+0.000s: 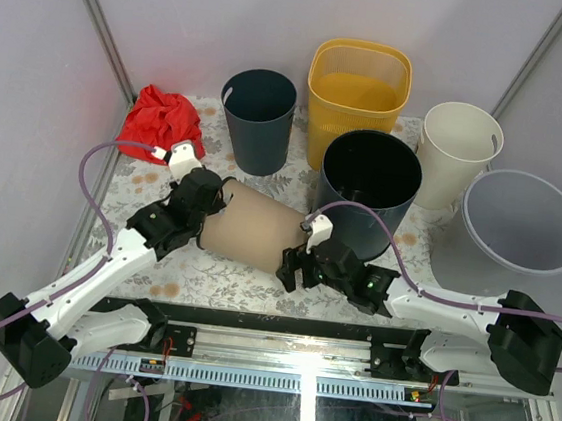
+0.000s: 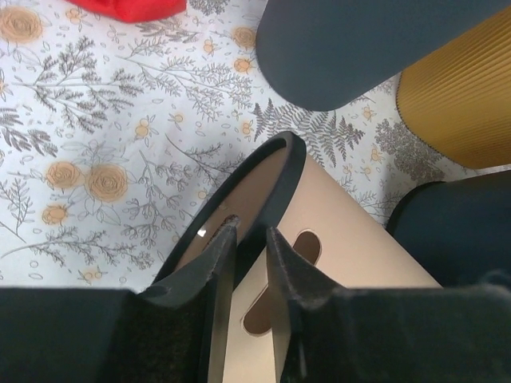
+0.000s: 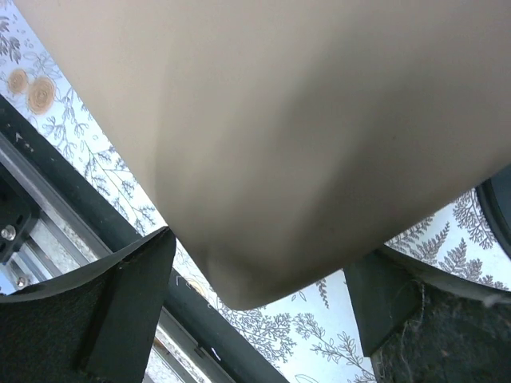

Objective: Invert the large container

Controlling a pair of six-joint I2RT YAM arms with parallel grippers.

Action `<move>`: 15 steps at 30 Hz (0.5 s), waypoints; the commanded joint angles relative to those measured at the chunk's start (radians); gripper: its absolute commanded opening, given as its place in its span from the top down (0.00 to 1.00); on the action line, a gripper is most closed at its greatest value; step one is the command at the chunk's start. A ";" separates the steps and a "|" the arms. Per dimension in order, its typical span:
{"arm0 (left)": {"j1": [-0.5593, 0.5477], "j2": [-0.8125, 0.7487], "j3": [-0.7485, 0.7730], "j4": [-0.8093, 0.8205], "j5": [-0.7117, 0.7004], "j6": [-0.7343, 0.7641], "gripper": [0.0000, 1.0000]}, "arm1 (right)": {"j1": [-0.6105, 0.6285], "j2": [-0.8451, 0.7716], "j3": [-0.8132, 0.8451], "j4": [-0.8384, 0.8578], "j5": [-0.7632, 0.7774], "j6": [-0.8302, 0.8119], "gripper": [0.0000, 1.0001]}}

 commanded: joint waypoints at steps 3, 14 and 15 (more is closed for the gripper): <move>-0.006 -0.089 -0.055 -0.052 -0.030 -0.082 0.76 | 0.003 0.051 0.154 -0.058 0.108 -0.015 0.13; -0.006 -0.110 -0.062 -0.052 -0.095 -0.083 0.64 | 0.003 0.139 0.258 -0.122 0.217 -0.075 0.12; -0.005 -0.111 -0.062 -0.045 -0.103 -0.084 0.63 | 0.003 0.143 0.256 -0.120 0.214 -0.075 0.12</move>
